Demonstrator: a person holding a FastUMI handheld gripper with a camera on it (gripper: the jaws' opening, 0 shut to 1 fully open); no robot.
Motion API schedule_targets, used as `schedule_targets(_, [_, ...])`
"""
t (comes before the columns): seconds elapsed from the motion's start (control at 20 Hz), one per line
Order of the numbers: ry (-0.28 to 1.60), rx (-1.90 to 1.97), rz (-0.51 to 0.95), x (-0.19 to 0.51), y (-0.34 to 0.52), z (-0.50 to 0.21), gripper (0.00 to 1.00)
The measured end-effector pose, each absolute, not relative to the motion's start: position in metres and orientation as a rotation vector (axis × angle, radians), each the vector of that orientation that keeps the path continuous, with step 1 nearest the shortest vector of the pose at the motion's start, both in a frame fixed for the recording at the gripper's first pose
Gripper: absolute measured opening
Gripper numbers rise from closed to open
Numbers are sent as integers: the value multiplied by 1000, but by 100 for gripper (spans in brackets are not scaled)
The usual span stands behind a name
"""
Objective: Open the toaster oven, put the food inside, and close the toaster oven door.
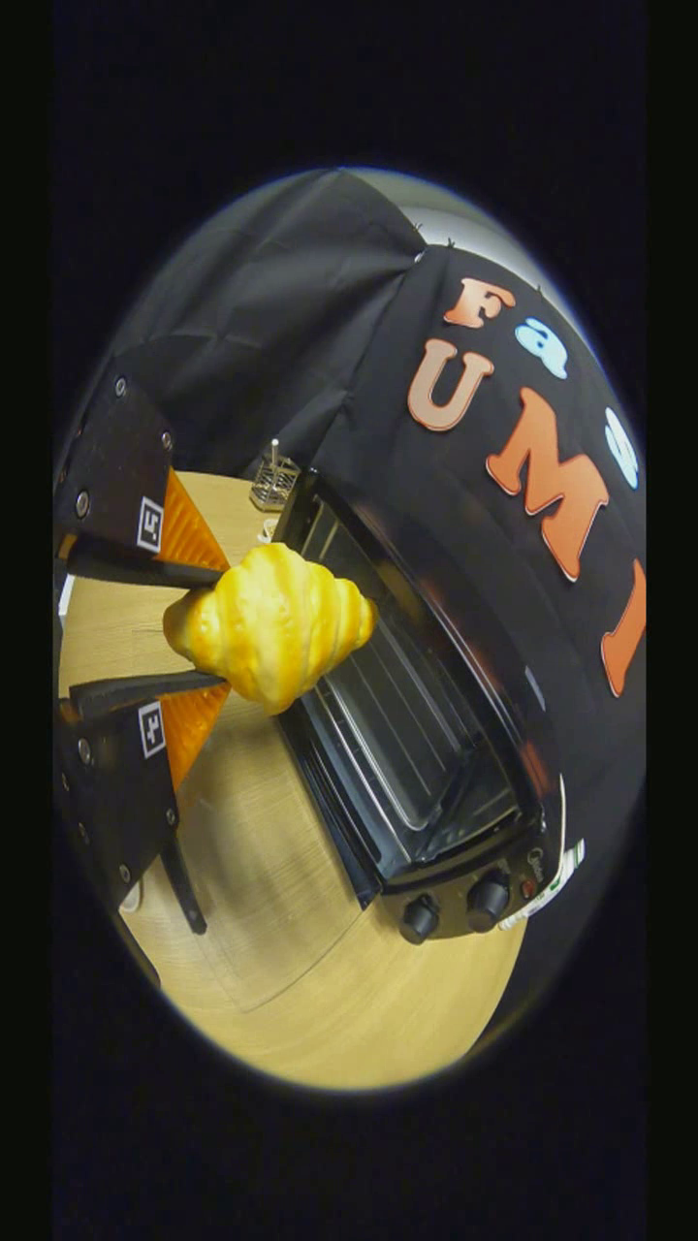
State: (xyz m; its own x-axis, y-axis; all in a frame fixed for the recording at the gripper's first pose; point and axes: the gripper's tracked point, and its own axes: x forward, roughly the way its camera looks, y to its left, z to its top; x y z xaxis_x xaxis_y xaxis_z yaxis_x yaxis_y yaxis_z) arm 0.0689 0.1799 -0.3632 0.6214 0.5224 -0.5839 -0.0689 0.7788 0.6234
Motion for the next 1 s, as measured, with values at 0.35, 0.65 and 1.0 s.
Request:
schedule_targets(0.35, [839, 738, 388, 105, 202, -370, 41])
schedule_targets(0.65, [819, 829, 412, 129, 218, -372, 41])
schedule_targets(1.0, [737, 808, 404, 141, 224, -368, 65])
